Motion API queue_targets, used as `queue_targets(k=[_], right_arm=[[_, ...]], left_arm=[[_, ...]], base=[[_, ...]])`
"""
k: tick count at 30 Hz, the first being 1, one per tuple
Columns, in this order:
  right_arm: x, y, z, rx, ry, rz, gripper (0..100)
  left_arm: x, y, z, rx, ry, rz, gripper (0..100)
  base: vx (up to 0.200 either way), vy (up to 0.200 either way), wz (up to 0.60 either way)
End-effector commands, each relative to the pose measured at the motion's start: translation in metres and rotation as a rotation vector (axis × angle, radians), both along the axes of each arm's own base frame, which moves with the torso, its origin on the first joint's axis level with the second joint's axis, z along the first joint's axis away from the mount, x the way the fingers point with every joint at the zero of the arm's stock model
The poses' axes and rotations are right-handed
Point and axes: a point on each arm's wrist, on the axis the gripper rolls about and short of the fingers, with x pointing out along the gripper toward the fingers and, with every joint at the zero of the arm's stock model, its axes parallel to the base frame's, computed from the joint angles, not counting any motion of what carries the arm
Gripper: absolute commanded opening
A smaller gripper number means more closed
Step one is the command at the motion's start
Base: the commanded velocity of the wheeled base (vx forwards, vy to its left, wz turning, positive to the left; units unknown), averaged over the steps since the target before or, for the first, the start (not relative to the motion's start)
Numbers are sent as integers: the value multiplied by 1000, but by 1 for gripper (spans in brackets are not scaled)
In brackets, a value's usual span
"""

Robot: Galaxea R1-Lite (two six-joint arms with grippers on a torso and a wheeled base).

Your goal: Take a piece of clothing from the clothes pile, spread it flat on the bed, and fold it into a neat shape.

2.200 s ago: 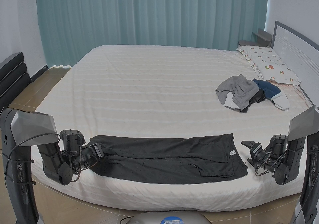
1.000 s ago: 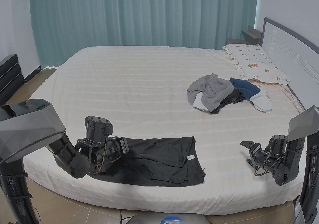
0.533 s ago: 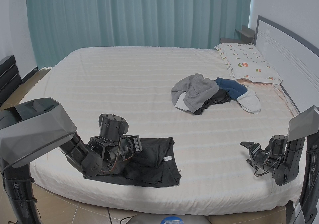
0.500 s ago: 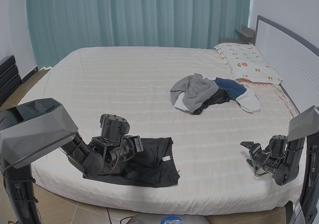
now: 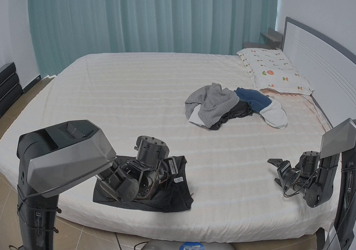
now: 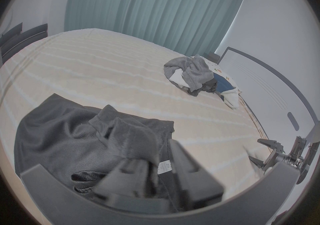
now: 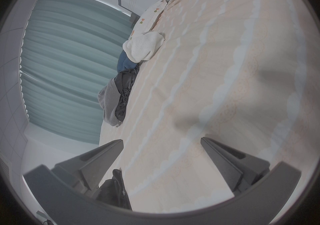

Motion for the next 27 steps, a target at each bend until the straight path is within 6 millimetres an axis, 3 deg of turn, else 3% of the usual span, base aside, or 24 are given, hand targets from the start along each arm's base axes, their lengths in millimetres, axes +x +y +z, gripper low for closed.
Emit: queue_targets(k=[1,6,10,16,22,27], right_arm=[[0,0,0,0,-10,1,100],[0,0,0,0,-10,1,100],[0,0,0,0,-10,1,100],[0,0,0,-1,-8,0,100],[0,2,0,-1,-7,3,100],[0,2,0,-3,-7,4,100]], left_arm=[[-3,-6,-7,-5,15,-6,100],[-9,-5,-8,-1,22,-2,100],[-19,3,12,-46,8,22,100],[-27,20,53,-299,10,-4,100],[-27,31,47,-345,78,-4,100],[-30,55,33,-318,126,47,100]], base=[[0,0,0],[0,0,0],[0,0,0],[0,0,0],[0,0,0],[0,0,0]])
